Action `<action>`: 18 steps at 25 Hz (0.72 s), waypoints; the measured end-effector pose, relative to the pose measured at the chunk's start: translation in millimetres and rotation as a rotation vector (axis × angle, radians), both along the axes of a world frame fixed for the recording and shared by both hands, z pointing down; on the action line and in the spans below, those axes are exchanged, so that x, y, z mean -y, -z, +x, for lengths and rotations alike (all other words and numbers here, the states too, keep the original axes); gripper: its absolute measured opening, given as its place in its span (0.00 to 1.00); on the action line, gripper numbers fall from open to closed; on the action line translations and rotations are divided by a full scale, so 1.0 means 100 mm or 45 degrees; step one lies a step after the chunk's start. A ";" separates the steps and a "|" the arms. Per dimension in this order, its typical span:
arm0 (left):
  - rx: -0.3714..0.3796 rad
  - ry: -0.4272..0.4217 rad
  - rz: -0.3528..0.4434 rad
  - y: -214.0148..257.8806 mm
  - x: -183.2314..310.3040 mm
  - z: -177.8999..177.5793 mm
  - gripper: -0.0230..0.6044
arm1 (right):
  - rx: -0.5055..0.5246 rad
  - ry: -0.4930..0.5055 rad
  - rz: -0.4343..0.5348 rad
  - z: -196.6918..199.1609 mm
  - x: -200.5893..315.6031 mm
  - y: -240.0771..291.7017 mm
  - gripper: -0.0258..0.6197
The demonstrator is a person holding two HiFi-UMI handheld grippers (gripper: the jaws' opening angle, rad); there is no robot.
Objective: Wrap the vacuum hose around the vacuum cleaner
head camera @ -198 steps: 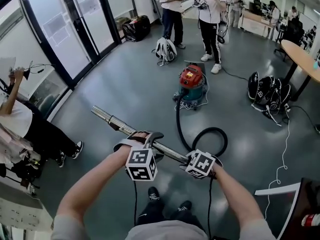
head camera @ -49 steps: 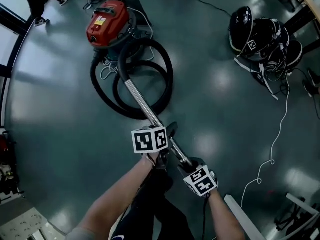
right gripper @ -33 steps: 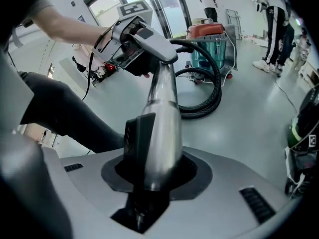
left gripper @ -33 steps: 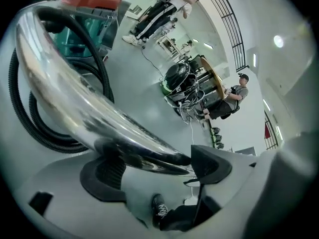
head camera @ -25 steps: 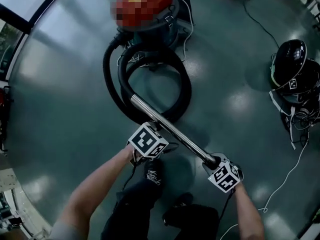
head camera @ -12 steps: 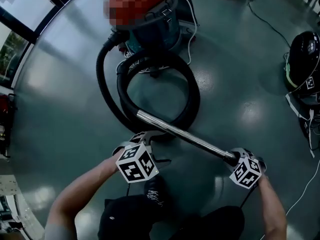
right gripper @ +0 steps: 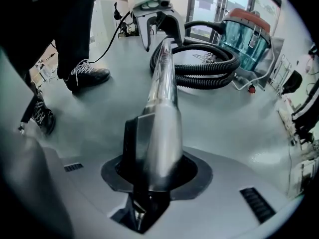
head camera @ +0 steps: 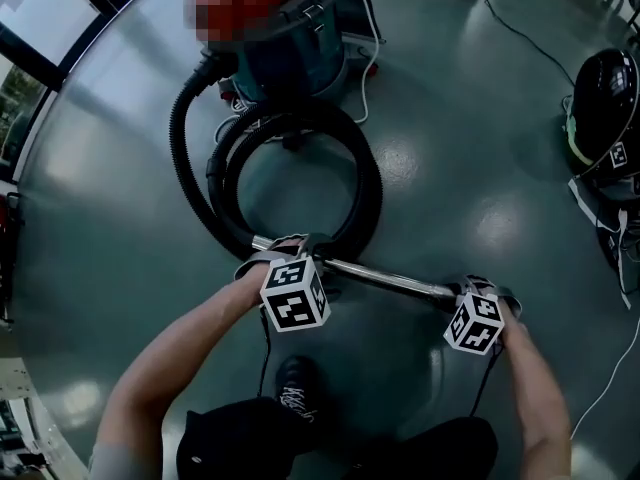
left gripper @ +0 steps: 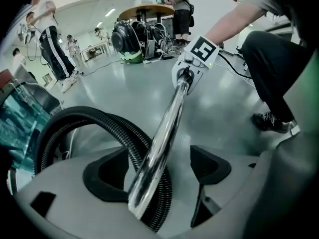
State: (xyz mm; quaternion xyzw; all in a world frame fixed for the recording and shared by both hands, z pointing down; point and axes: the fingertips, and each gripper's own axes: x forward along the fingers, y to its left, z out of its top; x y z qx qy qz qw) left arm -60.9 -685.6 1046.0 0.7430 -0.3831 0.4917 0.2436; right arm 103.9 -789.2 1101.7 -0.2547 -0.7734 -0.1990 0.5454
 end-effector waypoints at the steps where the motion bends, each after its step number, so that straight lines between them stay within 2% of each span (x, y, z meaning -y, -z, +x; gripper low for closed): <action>1: 0.001 -0.017 -0.028 -0.09 -0.01 0.01 0.67 | -0.004 0.007 0.004 -0.03 0.01 -0.03 0.26; 3: 0.026 -0.044 -0.048 -0.24 -0.01 0.01 0.66 | -0.010 0.016 0.008 -0.08 0.03 -0.09 0.26; 6: 0.100 -0.041 0.011 -0.42 0.07 -0.11 0.44 | -0.019 0.033 0.014 -0.14 0.06 -0.17 0.26; 7: 0.106 -0.038 0.022 -0.46 0.10 -0.13 0.41 | -0.024 0.037 0.017 -0.15 0.07 -0.19 0.26; 18: 0.108 -0.152 0.013 -0.69 0.12 -0.14 0.37 | -0.129 0.008 -0.070 -0.16 0.07 -0.48 0.26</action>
